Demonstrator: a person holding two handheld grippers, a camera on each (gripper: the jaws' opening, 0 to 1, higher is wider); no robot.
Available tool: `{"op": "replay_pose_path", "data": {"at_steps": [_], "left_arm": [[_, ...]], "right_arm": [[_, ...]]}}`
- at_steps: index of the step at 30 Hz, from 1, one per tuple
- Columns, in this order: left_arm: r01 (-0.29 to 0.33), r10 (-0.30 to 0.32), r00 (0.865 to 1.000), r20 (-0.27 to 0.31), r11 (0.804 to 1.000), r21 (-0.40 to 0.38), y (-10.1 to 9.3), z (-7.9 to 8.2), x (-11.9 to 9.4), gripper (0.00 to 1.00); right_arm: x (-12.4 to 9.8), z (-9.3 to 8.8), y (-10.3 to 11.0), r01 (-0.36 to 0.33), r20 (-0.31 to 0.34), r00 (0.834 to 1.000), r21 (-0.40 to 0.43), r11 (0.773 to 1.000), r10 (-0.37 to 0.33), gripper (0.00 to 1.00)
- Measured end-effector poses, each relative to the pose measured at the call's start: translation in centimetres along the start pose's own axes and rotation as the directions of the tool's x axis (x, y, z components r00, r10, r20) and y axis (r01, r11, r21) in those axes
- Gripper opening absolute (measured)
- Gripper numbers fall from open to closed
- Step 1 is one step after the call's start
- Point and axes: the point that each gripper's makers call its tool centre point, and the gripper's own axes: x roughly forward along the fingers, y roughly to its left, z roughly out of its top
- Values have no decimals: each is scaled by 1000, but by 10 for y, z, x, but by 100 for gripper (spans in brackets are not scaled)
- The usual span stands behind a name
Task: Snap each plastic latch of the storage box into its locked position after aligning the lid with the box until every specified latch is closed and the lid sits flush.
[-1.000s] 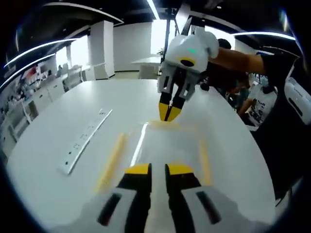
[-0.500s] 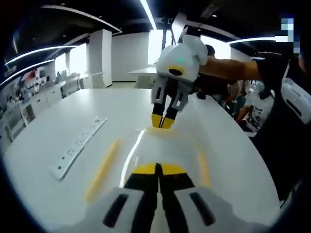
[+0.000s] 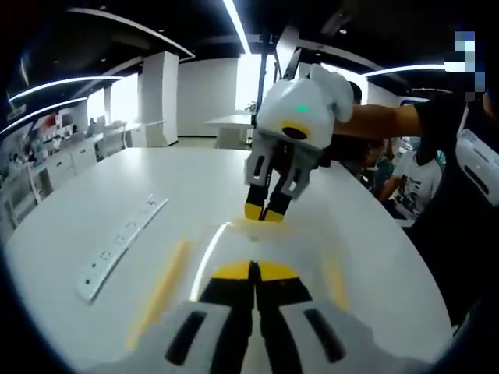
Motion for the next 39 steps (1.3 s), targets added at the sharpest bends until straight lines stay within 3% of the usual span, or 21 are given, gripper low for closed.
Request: {"op": "replay_pose_path", "data": {"at_steps": [16,17,24,26,28,30,33,35,37,38,39], "left_arm": [[-11,11,1000,-6,1000,-11,0,1,0,0],[-10,10,1000,-5,1000,-19,0,0,0,0],[11,-10,1000,13,999,-30,-5,4,3,0],[10,-9,1000,29,999,-32,-5,4,2,0],[3,-4,999,50,1000,18,-5,7,2,0],[-1,1,999,43,1000,-7,-6,5,-2,0],[-68,68,998,-17,997,32,2,0,-15,0],[-88,87,996,28,995,36,4,6,-23,0],[-90,94,989,110,995,-40,2,17,-40,0],[-91,94,990,108,995,-32,1,16,-48,0],[-107,109,988,112,994,-26,2,16,-53,0]], "right_arm": [[6,1,3,-53,109,993,62,997,46,0],[4,-5,3,-67,99,993,83,994,59,0],[7,4,8,-68,112,992,44,997,62,0],[7,3,4,-60,143,988,54,997,52,0],[6,2,3,-40,174,984,49,998,31,0],[5,2,1,-24,202,979,85,996,6,0],[1,2,-16,57,225,970,145,988,-89,0],[-6,3,-27,114,221,964,148,982,-145,0],[-19,9,-41,235,235,939,102,967,-253,0],[-21,10,-40,242,233,937,102,965,-260,0],[-25,17,-45,270,263,921,104,957,-288,0]]}}
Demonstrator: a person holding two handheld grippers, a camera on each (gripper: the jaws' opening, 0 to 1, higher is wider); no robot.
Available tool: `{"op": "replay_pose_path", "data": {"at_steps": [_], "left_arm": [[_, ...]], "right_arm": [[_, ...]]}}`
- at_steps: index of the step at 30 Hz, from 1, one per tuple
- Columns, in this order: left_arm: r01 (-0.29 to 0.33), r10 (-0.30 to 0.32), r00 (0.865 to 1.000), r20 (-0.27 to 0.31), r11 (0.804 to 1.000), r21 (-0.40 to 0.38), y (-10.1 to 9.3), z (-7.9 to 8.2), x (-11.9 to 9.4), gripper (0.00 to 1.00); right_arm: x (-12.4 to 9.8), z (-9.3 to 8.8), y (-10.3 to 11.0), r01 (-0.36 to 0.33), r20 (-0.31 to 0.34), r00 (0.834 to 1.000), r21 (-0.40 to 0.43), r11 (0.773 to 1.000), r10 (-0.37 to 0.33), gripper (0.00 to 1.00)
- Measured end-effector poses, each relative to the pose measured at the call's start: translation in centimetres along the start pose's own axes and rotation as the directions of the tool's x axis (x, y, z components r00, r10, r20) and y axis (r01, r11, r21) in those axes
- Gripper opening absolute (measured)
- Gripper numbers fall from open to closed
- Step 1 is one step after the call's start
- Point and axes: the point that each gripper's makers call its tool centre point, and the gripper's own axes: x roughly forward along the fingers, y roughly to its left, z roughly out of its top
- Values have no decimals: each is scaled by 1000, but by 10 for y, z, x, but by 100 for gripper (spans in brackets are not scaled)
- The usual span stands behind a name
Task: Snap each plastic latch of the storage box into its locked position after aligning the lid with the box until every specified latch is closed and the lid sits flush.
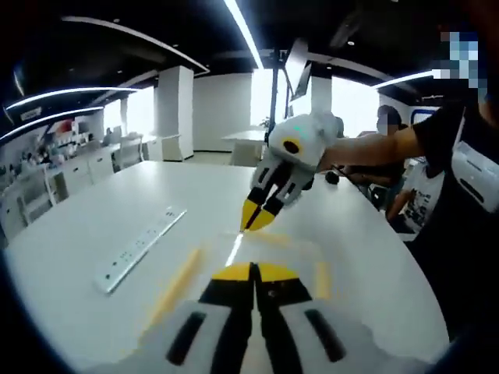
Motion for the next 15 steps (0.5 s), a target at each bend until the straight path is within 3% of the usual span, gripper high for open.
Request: {"op": "replay_pose_path", "data": {"at_steps": [1,2,5,8,10,12,15], "left_arm": [[-65,65,998,-21,997,40,9,-3,-11,0],[-90,92,995,-33,994,59,11,-4,-18,0],[-126,128,991,-26,990,62,12,-4,-38,0],[-192,204,974,-100,975,113,20,-18,-57,0],[-230,247,959,-140,965,129,25,-27,-69,0],[-252,278,941,-194,957,146,30,-41,-78,0],[-262,292,926,-239,953,149,33,-58,-85,0]], "right_arm": [[-1,4,-1,11,19,1000,3,1000,-11,0],[-3,12,0,5,60,998,15,1000,-6,0],[-4,20,2,-8,78,997,35,999,5,0],[-1,26,6,-33,115,993,47,998,28,0],[0,36,10,-65,172,984,71,995,51,0],[-3,52,16,-133,289,953,115,984,95,0],[-4,49,7,-135,316,946,194,972,69,0]]}}
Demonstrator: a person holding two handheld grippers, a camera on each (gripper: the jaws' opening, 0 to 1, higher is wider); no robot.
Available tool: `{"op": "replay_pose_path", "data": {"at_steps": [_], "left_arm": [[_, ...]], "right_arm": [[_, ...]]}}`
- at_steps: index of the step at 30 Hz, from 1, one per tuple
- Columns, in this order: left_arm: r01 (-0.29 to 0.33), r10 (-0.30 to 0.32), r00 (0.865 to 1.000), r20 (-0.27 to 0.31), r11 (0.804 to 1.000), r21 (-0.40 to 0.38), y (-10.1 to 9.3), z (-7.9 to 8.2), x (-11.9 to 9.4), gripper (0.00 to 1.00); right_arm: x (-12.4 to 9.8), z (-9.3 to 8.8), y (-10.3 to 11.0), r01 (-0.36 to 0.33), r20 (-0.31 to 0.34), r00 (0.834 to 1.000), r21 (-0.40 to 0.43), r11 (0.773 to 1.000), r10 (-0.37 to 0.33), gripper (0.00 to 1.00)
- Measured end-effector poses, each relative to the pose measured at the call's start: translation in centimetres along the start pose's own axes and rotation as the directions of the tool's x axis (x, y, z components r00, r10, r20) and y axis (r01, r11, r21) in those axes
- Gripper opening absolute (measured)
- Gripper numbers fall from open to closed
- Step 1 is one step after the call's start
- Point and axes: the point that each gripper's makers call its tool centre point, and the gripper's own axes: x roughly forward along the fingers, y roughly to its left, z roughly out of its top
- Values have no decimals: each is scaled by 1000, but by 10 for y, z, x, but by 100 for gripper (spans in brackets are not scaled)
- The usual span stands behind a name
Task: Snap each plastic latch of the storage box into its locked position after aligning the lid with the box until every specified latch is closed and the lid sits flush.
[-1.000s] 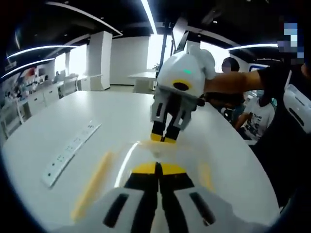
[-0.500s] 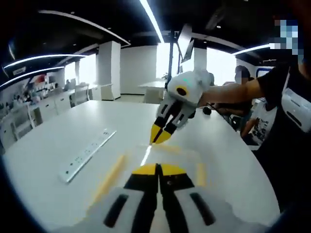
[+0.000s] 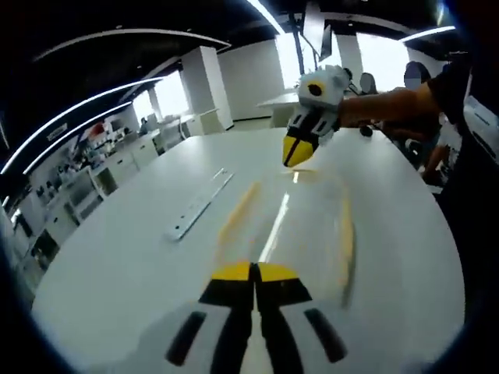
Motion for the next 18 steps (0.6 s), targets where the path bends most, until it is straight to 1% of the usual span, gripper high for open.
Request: {"op": "replay_pose_path", "data": {"at_steps": [3,4,5,7,8,10,12,14,16,18], "left_arm": [[-11,12,999,-34,1000,8,1,-12,-2,0],[-20,22,998,-56,999,35,3,-18,-3,0],[-21,23,998,-57,999,38,3,-19,-4,0],[-16,20,996,-91,999,42,3,-28,-3,0],[-14,20,994,-109,999,50,3,-31,-2,0],[1,6,990,-138,998,56,0,-37,1,0],[13,-5,990,-141,998,58,-3,-37,4,0],[18,-8,988,-153,997,68,-5,-37,6,0],[23,-9,986,-168,997,80,-5,-37,8,0],[33,-16,982,-186,996,87,-6,-37,10,0]], "right_arm": [[-7,-9,-5,13,-7,1000,-2,1000,-13,0],[-12,-18,-9,31,-23,999,-11,999,-31,0],[-15,-23,-9,36,-30,999,-6,999,-36,0],[-22,-34,-11,50,-47,998,3,999,-49,0],[-26,-42,-11,57,-76,996,-2,998,-57,0],[-28,-56,-12,70,-135,988,-40,997,-75,0],[-27,-65,-9,70,-179,981,-48,996,-78,0],[-23,-78,-2,42,-259,963,-116,992,-71,0],[-17,-83,7,10,-307,950,-147,989,-56,0],[-10,-82,14,-15,-324,945,-149,989,-34,0]]}}
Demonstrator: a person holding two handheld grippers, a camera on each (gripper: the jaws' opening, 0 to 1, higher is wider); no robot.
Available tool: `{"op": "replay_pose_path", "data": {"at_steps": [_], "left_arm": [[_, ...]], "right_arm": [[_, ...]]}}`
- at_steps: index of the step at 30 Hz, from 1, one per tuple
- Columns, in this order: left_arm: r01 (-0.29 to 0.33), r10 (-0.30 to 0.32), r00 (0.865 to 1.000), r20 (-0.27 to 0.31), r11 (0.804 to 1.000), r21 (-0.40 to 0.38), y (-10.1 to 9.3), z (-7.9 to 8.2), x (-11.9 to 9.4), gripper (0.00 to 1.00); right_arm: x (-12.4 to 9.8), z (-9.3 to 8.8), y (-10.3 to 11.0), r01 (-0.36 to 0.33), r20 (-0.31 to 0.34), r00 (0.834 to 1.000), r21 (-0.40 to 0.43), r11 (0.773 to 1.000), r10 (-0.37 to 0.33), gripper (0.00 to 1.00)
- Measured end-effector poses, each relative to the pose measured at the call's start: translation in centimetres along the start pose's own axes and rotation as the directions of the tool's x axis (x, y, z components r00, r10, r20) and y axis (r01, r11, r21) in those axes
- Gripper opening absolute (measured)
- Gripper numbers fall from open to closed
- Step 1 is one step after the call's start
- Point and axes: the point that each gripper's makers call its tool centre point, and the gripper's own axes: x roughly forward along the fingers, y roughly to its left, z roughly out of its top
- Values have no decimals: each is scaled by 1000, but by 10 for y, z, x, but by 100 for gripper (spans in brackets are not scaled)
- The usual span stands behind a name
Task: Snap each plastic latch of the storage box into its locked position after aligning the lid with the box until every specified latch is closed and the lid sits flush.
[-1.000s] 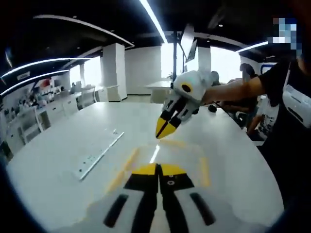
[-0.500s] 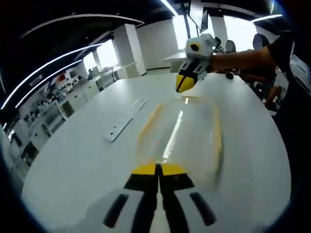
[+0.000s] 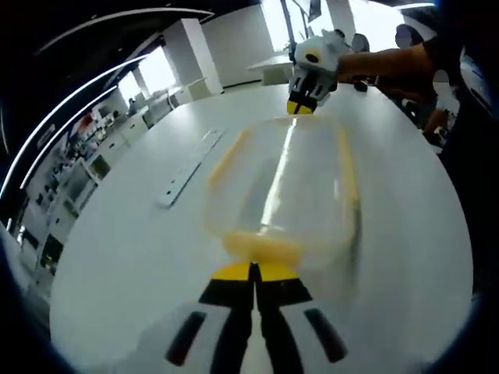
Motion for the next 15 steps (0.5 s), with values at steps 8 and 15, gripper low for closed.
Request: {"op": "replay_pose_path", "data": {"at_steps": [8,15], "left_arm": [[16,-16,1000,-20,1000,-11,0,1,3,0],[15,-15,1000,1,994,-108,0,2,4,0]], "right_arm": [[8,6,2,-41,-34,999,-25,999,40,0],[7,7,3,-70,41,997,38,997,68,0]]}}
